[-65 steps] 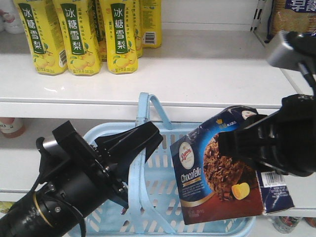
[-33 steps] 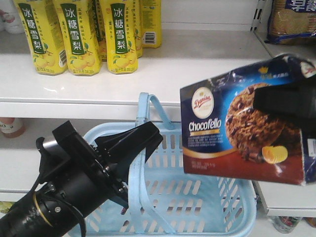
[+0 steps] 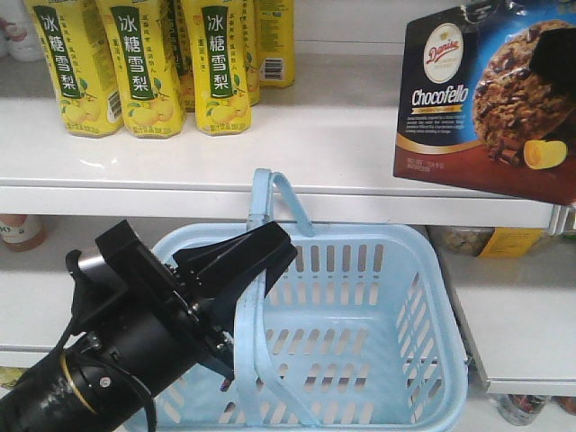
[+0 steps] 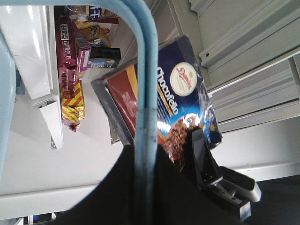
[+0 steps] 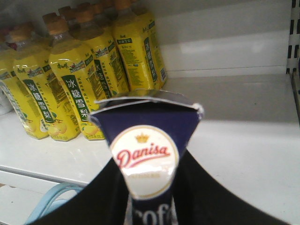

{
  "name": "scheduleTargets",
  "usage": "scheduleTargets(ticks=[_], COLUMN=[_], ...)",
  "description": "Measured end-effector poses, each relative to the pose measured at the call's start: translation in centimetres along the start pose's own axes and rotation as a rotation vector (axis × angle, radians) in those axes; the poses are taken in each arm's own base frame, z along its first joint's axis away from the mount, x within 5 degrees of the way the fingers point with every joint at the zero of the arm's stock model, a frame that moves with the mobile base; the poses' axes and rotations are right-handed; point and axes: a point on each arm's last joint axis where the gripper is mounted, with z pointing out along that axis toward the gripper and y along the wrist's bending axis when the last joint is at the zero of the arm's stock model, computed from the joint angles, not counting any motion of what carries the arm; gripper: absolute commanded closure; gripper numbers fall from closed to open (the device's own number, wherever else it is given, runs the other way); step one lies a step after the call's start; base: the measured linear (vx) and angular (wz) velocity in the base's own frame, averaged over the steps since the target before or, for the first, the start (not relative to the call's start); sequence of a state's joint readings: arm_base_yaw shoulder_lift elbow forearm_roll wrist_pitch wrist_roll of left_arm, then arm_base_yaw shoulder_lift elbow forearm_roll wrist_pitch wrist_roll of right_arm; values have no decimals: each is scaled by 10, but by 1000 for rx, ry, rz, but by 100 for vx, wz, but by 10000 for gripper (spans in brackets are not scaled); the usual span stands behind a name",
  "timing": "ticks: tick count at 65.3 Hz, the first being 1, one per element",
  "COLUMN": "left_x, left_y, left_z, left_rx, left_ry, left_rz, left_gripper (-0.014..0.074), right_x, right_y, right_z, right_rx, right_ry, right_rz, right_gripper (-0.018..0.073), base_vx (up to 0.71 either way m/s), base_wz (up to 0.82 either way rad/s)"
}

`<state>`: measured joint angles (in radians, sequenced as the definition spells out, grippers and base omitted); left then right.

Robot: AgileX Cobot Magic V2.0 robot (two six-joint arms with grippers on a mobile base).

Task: Left arm holds basket, right arm returns cookies
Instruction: 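Raise the box out of the basket up to the shelf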

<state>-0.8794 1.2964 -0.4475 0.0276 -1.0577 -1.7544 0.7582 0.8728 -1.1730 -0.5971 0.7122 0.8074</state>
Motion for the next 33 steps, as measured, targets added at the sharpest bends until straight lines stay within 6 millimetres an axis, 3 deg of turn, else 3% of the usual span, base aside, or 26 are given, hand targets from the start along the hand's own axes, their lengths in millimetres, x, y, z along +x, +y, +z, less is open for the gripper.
scheduleTargets(ticks=[9, 33], left_x=[0, 0], left_y=[0, 0], left_z=[0, 0], left_rx=[1, 1], left_ry=[0, 0], left_rz=[0, 0], left_gripper=[596, 596], right_x=[-1, -7], right_y=[1, -26], right_z=[20, 73], right_rx=[15, 128], right_ry=[-19, -82], right_rz=[-10, -24], right_gripper=[566, 566], base_vx=[0, 0], base_wz=[0, 0])
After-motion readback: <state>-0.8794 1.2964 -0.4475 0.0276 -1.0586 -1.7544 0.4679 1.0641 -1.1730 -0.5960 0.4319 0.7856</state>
